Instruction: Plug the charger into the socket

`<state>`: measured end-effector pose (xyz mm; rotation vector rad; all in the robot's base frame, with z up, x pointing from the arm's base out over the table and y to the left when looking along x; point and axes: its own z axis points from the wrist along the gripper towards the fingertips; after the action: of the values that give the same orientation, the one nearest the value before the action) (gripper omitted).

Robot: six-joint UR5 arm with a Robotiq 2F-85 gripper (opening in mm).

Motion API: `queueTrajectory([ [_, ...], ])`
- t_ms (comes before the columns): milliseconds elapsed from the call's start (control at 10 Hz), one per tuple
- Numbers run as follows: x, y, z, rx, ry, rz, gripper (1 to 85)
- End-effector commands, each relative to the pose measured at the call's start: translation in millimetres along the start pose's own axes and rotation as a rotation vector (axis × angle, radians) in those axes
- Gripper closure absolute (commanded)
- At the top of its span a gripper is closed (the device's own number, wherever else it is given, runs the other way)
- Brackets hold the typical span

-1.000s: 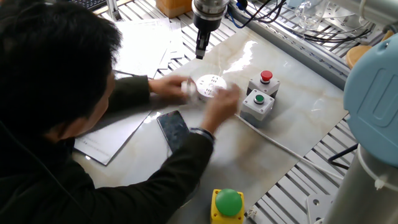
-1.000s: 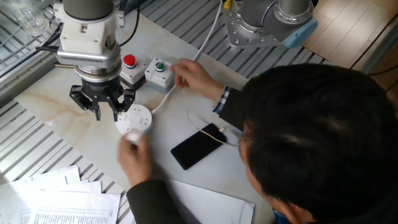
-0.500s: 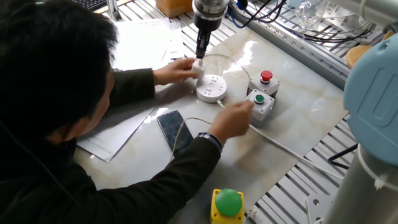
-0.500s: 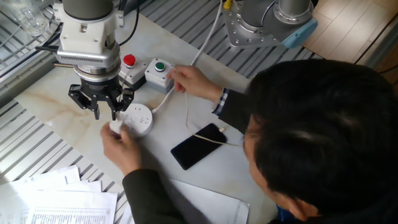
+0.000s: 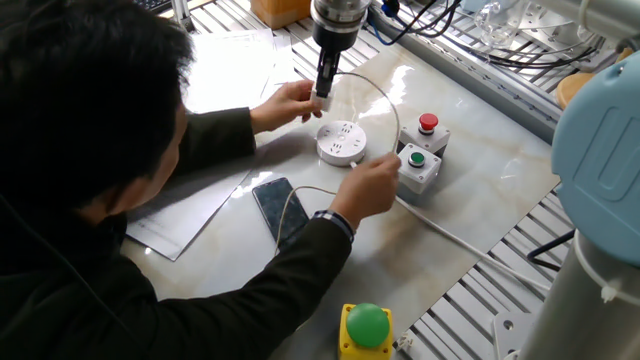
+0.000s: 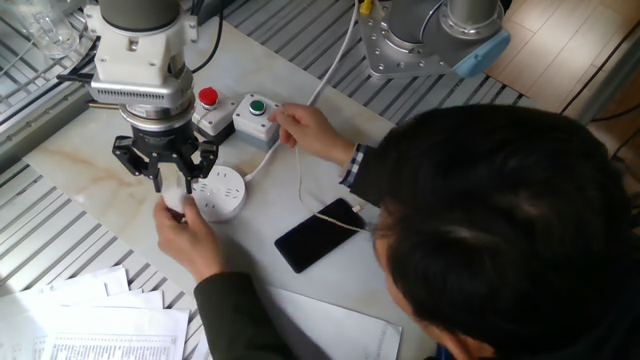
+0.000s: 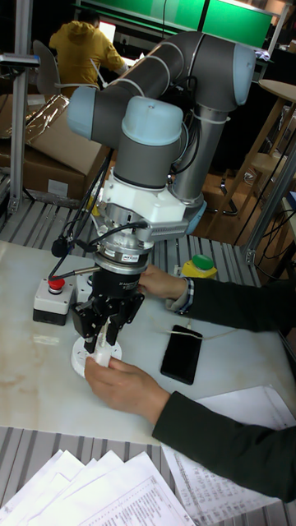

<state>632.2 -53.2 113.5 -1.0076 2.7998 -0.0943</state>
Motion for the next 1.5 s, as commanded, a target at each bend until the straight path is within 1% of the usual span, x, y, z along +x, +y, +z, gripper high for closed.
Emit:
queueTrajectory([
  [0, -2.7, -0.8, 3.4, -0.006, -0.020, 0.006, 42.7],
  [100, -2.4, -0.8, 3.3, -0.008, -0.021, 0.011, 44.0],
  [300, -0.5, -1.2, 3.3, -0.006, -0.014, 0.027, 51.3],
  [500, 1.6, -3.1, 3.2, 0.001, -0.006, 0.034, 54.7],
  [600, 5.4, -6.8, 3.2, 0.017, 0.010, 0.052, 70.0],
  [700, 11.0, -8.0, 2.5, 0.027, 0.039, 0.073, 84.7],
  [800, 8.8, 1.9, 2.6, -0.008, 0.034, 0.107, 84.7],
  [900, 11.6, 10.3, 2.5, -0.040, 0.047, 0.125, 84.7],
  [1000, 13.7, 15.5, 4.1, -0.056, 0.056, 0.134, 84.7],
  [1200, 17.3, 23.2, 11.3, -0.074, 0.074, 0.147, 84.7],
  [1300, 22.1, 25.9, 12.5, -0.081, 0.093, 0.149, 84.7],
  [1400, 27.5, 24.9, 12.7, -0.074, 0.115, 0.147, 84.7],
])
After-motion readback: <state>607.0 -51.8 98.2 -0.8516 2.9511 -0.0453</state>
